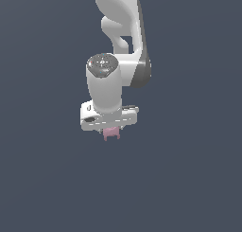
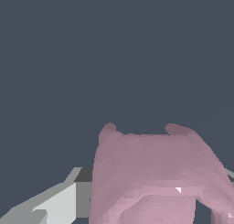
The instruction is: Pick up the object and move it to a goal position.
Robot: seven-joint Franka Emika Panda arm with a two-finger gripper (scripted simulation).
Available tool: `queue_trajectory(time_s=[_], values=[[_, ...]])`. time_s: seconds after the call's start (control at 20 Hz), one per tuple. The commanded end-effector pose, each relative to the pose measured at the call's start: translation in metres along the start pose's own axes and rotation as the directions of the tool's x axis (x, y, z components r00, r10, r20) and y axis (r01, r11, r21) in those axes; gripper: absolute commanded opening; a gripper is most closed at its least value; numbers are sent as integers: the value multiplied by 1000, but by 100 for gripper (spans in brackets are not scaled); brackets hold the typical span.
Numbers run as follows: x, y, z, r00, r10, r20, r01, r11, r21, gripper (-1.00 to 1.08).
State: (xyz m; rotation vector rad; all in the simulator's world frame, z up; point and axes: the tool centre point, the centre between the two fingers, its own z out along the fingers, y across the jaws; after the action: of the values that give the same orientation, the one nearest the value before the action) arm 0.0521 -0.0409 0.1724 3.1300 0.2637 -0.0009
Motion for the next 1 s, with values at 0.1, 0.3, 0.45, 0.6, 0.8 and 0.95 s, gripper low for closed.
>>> queue_trajectory(time_s=[0.1, 0.3, 0.45, 0.6, 0.8, 0.95], values=[[-7, -23, -51, 1000, 0, 0, 0, 1000, -1, -100], [-12, -42, -96, 1000, 0, 0, 0, 1000, -1, -100], [-16, -57, -130, 1000, 0, 0, 0, 1000, -1, -100], [-19, -70, -161, 1000, 0, 0, 0, 1000, -1, -100], [-22, -86, -197, 1000, 0, 0, 0, 1000, -1, -100], [-24, -94, -217, 1000, 0, 0, 0, 1000, 0, -100]])
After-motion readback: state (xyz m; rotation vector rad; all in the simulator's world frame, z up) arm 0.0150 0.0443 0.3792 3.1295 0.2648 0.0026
